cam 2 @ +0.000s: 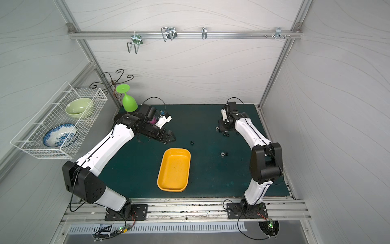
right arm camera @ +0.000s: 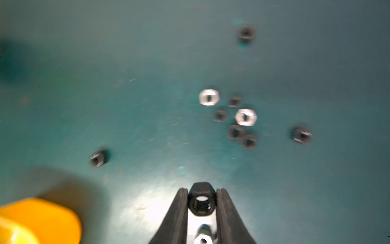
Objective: Put the nuts on the desktop into the storage box
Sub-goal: Place the nut in the storage box.
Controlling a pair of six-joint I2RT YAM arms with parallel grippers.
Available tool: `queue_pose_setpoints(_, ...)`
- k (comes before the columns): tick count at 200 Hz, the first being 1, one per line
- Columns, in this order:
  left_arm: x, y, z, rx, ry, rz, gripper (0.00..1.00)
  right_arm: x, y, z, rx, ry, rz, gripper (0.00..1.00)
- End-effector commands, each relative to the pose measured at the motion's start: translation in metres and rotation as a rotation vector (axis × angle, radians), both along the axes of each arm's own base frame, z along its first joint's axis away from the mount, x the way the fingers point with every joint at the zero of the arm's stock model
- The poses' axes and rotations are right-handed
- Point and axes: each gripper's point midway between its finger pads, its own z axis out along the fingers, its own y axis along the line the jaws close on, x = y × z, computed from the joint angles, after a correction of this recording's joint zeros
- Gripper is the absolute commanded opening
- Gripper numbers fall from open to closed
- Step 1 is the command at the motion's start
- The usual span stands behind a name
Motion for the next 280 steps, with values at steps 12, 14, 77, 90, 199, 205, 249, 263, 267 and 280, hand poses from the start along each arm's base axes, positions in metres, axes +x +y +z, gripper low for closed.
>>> queue_pose_setpoints(12,0.0,0.006,0.027,-0.076,-0.053,-0.003,0.99,-0.025,0.051,0.039,0.017,-0.063,0.189,0.25)
queue_pose_setpoints(14,-0.001,0.007,0.028,-0.08,-0.051,-0.003,0.99,-0.026,0.053,0.041,0.017,-0.068,0.197,0.25)
queue_pose_setpoints(77,-0.007,0.034,0.032,-0.076,-0.069,0.034,0.99,-0.089,0.143,0.073,0.071,-0.096,0.518,0.23)
queue_pose_setpoints(90,-0.008,0.04,0.031,-0.065,-0.073,0.047,0.99,-0.102,0.157,0.078,0.072,-0.102,0.57,0.24)
queue_pose_setpoints(199,-0.061,0.037,0.052,-0.264,-0.147,-0.2,0.99,-0.181,0.213,0.072,0.121,-0.058,0.796,0.24)
queue_pose_setpoints(205,-0.069,0.036,0.054,-0.287,-0.179,-0.248,0.99,-0.186,0.215,0.071,0.135,-0.052,0.808,0.24)
queue_pose_setpoints(249,-0.102,0.036,0.042,-0.245,-0.33,-0.511,0.99,-0.212,0.225,0.066,0.139,-0.025,0.873,0.24)
queue_pose_setpoints(263,-0.109,0.038,0.04,-0.226,-0.382,-0.59,0.98,-0.219,0.228,0.061,0.143,-0.005,0.876,0.24)
queue_pose_setpoints(267,-0.112,0.038,0.039,-0.224,-0.396,-0.613,0.99,-0.221,0.229,0.059,0.144,0.002,0.877,0.24)
queue_pose_setpoints(280,-0.118,0.041,0.035,-0.236,-0.451,-0.69,0.99,-0.229,0.233,0.048,0.149,0.048,0.878,0.24)
